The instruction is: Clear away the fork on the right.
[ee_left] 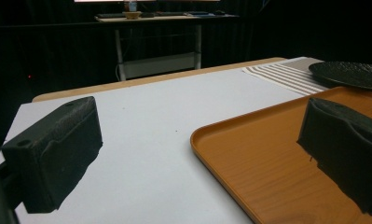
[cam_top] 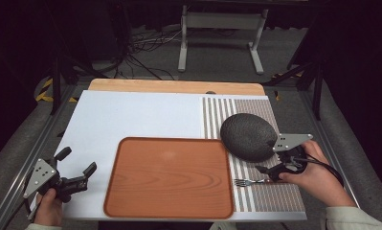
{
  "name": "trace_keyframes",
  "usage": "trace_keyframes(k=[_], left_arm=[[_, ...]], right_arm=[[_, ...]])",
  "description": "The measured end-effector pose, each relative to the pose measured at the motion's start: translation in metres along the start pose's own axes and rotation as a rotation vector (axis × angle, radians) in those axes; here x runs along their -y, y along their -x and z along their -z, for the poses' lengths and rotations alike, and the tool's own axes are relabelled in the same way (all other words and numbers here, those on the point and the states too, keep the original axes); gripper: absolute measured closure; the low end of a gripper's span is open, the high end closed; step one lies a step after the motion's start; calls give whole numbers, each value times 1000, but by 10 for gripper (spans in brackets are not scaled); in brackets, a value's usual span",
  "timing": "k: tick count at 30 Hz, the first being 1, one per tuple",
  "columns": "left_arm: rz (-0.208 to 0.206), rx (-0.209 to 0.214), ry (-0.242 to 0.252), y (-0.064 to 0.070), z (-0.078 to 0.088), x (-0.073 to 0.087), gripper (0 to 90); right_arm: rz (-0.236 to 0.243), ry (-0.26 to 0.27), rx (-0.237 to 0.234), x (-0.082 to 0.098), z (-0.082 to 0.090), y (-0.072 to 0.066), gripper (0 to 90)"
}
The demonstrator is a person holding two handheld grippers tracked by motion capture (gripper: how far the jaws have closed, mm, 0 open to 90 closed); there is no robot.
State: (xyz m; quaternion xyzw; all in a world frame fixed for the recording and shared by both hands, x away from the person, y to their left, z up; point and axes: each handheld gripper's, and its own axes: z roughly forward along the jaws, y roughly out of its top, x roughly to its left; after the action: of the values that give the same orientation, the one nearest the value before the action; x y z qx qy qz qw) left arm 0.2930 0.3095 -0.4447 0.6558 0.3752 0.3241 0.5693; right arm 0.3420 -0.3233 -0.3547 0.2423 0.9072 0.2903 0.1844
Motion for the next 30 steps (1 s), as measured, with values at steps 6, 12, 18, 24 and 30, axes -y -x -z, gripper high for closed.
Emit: trace_keyframes(k=[6, 12, 18, 24, 30], left_arm=[[-1, 1, -3, 0, 0, 0, 2], [-1, 1, -3, 0, 0, 0, 2], [4, 2, 1, -1, 1, -1, 2], [17, -2, 8, -2, 1, -1, 2], [18, 3, 5, -2, 1, -1, 2]], right_arm=[[48, -84, -15, -3, -2, -1, 96], [90, -156, -50, -4, -7, -3, 100], [120, -224, -70, -3, -10, -4, 108], [136, -287, -96, 0, -12, -4, 111], [152, -356, -118, 3, -17, -6, 111]])
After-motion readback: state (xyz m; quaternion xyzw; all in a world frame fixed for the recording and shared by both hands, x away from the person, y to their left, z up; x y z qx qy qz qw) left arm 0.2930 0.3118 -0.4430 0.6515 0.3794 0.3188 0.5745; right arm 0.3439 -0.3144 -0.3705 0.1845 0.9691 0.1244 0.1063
